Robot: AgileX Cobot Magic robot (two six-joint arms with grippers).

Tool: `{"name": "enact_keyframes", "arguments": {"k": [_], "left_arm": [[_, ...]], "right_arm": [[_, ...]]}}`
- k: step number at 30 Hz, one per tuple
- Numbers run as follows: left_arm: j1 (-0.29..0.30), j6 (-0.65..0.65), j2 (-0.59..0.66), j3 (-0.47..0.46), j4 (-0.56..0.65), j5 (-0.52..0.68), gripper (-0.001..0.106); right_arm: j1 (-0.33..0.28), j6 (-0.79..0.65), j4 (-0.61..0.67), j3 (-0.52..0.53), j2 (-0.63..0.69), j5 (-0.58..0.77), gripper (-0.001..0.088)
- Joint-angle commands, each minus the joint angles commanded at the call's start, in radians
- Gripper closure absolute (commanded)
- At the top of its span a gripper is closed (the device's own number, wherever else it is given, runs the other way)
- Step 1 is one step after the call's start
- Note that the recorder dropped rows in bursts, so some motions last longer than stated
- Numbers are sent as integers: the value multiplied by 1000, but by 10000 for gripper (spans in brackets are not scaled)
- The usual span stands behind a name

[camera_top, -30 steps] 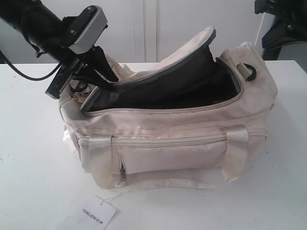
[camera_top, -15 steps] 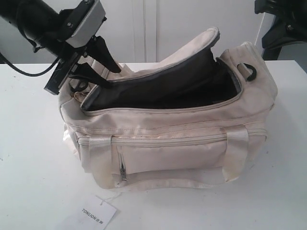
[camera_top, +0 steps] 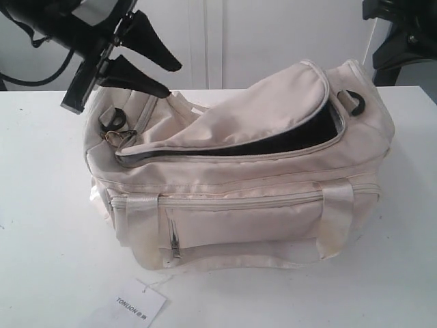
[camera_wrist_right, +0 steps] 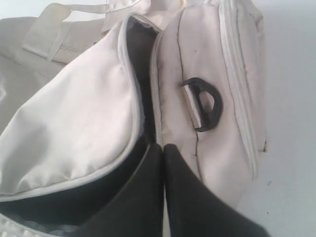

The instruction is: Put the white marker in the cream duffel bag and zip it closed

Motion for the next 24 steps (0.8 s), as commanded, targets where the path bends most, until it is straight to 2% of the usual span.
{"name": "enact_keyframes", "arguments": {"k": [4,10,13,16,21,24], "left_arm": [[0,-83,0,0,-8,-9,609],[0,-410,0,0,3,-124,611],[0,-528,0,0,31,-202,646],[0,-657,0,0,99,-260,769],[0,-776,0,0,219,-267,1025],[0,-840,0,0,274,-269,1053]], "right_arm": [[0,0,0,0,0,0,868],[0,0,2,0,0,0,868],[0,0,2,0,0,0,868],[0,0,2,0,0,0,868],[0,0,2,0,0,0,868],[0,0,2,0,0,0,868]]}}
